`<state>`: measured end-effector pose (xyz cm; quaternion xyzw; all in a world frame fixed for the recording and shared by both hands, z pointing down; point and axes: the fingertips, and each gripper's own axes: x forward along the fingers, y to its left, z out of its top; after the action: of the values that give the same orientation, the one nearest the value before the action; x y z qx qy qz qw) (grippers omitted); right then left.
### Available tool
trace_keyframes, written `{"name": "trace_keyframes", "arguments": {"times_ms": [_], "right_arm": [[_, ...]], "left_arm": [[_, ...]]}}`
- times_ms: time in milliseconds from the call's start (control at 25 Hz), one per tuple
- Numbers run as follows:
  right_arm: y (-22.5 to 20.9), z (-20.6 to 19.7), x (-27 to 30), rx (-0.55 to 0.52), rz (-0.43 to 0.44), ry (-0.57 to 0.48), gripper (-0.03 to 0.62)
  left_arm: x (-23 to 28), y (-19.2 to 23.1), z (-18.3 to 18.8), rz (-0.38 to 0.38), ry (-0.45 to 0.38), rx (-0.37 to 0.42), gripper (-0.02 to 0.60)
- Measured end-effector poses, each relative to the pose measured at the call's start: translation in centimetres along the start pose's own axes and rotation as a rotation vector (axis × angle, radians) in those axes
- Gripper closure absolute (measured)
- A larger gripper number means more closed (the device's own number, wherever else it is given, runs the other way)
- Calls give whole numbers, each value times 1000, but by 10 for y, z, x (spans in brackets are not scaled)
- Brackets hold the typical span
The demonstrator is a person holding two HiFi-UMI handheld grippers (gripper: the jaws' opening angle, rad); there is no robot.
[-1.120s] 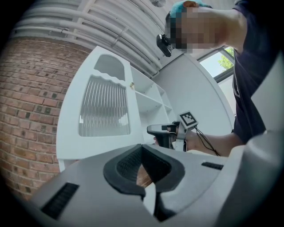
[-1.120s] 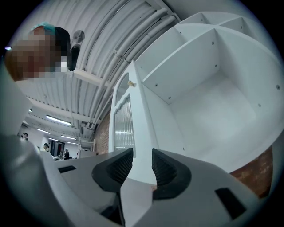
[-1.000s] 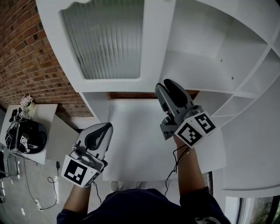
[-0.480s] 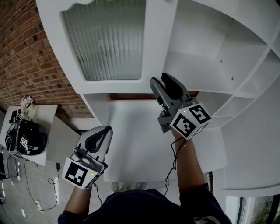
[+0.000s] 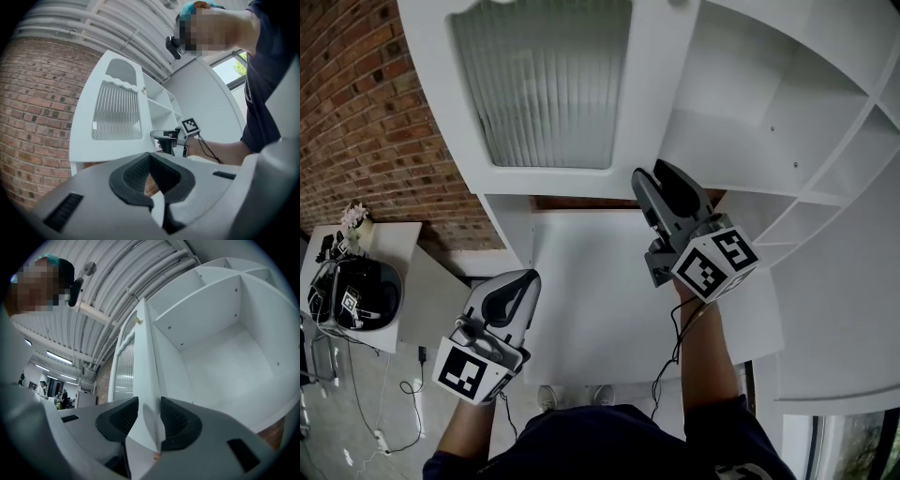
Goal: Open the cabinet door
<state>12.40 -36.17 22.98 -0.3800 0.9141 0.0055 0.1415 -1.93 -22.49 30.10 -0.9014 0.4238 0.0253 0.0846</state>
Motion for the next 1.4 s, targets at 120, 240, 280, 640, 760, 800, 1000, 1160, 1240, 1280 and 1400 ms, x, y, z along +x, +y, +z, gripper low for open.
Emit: {"name": "trace_keyframes", "arguments": {"times_ms": [120,240,280,640,760,800,1000,1160,1240,1280,1400], "right_arm": [[11,1,-10,-15,3,5,434],[22,3,-21,-6,-3,2,439],[25,3,-25,1,-4,-1,442],[71,7,-63,14,25,-26,500],[89,8,-71,14,43,-33,505],[95,9,-73,11,47,-32,507],[119,10,-79,-16,65,-26,510],[138,13,-81,-15,96,-26,511],[149,14,-80,-20,119,-26,511],[154,14,-79,-26,131,-26,513],[172,12,-78,-46,171,-25,513]], "left_arm": [[-4,-6,-2,-26,5,3,577],[-7,-12,-1,-45,3,2,577],[-9,-14,-1,-50,0,3,577],[-29,-30,-2,-75,0,-6,577],[-34,-32,-3,-79,2,-11,577],[-36,-32,-3,-79,2,-14,577],[-43,-30,0,-64,1,-29,577],[-49,-30,2,-64,6,-20,577],[-50,-29,6,-62,-6,-21,577],[-50,-29,8,-61,-12,-24,577],[-54,-26,9,-36,-9,-28,577]]}}
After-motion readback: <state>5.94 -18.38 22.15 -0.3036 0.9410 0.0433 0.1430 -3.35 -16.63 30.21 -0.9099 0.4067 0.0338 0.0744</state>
